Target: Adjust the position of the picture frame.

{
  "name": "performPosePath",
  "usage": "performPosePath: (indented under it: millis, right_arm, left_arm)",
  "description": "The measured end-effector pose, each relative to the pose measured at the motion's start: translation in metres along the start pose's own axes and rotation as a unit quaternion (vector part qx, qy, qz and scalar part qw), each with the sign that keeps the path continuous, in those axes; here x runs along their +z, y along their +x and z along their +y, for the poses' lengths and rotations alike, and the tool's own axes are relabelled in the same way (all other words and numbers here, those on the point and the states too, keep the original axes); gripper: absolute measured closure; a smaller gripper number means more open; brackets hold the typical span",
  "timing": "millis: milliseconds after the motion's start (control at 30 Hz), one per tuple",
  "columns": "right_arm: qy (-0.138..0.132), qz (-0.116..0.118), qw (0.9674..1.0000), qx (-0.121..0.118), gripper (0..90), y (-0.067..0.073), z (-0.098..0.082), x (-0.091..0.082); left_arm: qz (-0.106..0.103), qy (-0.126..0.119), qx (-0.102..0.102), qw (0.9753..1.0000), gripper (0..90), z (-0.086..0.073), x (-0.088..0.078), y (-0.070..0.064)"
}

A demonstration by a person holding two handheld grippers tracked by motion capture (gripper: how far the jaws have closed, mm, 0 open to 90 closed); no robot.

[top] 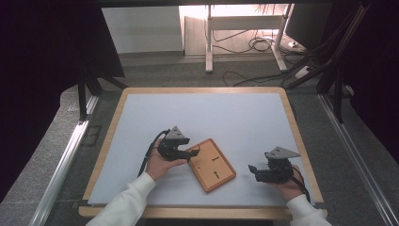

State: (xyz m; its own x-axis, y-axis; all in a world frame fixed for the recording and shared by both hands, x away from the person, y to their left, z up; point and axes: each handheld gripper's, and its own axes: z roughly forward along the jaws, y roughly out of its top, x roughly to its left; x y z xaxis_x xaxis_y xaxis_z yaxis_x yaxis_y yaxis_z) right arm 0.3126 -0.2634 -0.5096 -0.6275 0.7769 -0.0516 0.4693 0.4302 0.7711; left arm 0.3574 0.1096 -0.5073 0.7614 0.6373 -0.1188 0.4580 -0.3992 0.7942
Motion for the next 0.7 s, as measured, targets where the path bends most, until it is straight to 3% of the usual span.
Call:
performPosePath:
  millis: [200, 367, 500, 700]
  right_arm:
    - [-0.012, -0.004, 0.9999, -0.008, 17.8, 0.002, 0.001, -0.001]
    - [-0.009, -0.005, 0.9999, -0.007, 17.8, 0.001, 0.0, -0.001]
    - [-0.008, -0.005, 0.9999, -0.009, 17.8, 0.001, 0.0, -0.001]
    - [-0.005, -0.004, 0.9999, -0.01, 17.8, 0.003, 0.0, 0.0]
  left_arm:
    - [0.004, 0.008, 0.004, 1.0, 39.4, 0.006, 0.018, -0.003]
    - [0.011, 0.016, 0.005, 0.9998, 53.3, 0.006, 0.032, -0.005]
    - [0.017, 0.014, 0.011, 0.9997, 63.0, 0.006, 0.034, -0.006]
    - [0.017, 0.012, 0.008, 0.9997, 66.4, 0.005, 0.032, -0.005]
